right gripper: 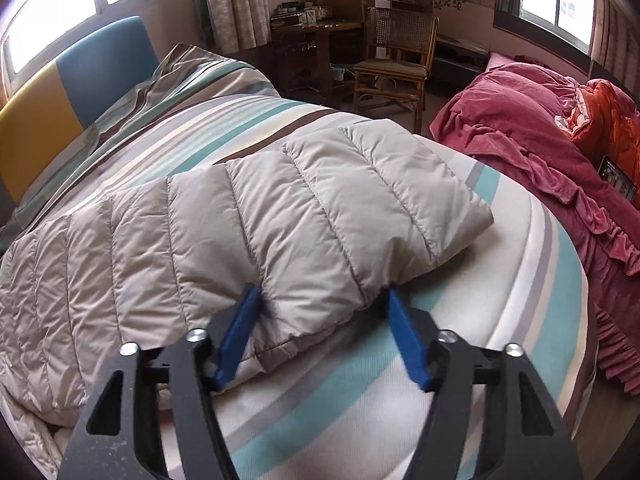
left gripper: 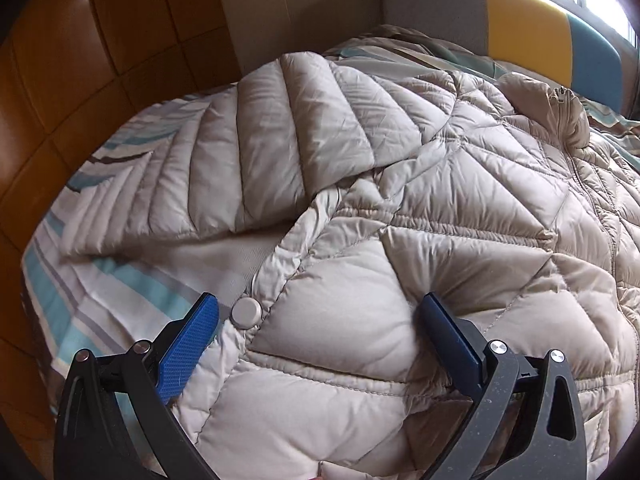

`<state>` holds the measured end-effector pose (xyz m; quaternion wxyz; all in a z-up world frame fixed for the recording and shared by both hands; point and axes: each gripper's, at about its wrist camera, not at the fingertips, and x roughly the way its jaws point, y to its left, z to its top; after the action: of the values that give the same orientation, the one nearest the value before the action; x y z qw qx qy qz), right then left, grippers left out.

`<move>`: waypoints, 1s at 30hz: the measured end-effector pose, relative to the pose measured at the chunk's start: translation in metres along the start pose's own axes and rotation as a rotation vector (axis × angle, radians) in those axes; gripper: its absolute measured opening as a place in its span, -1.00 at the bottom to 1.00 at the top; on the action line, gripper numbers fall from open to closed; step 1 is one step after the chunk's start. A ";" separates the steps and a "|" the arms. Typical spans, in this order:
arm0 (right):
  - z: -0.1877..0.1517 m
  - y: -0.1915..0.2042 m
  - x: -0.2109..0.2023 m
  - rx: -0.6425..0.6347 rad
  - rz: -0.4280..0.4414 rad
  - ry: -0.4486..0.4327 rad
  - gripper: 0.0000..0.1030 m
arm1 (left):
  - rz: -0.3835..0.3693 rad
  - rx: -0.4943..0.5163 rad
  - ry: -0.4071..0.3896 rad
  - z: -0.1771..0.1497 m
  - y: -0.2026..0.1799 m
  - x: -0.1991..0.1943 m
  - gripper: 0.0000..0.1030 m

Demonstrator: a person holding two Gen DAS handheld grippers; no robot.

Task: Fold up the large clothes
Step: 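Grasp the jacket sleeve cuff with the right gripper and lift it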

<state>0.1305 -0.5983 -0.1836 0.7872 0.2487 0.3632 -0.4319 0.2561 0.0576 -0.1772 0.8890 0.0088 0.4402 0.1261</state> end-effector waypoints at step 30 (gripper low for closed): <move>-0.136 0.244 -0.154 -0.914 0.212 -0.607 -0.81 | 0.007 -0.003 -0.008 -0.005 -0.003 0.005 0.94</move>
<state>0.2360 -0.3030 -0.1269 0.9233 -0.2180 0.2436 -0.2013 0.2559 0.0551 -0.1847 0.8904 0.0095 0.4363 0.1297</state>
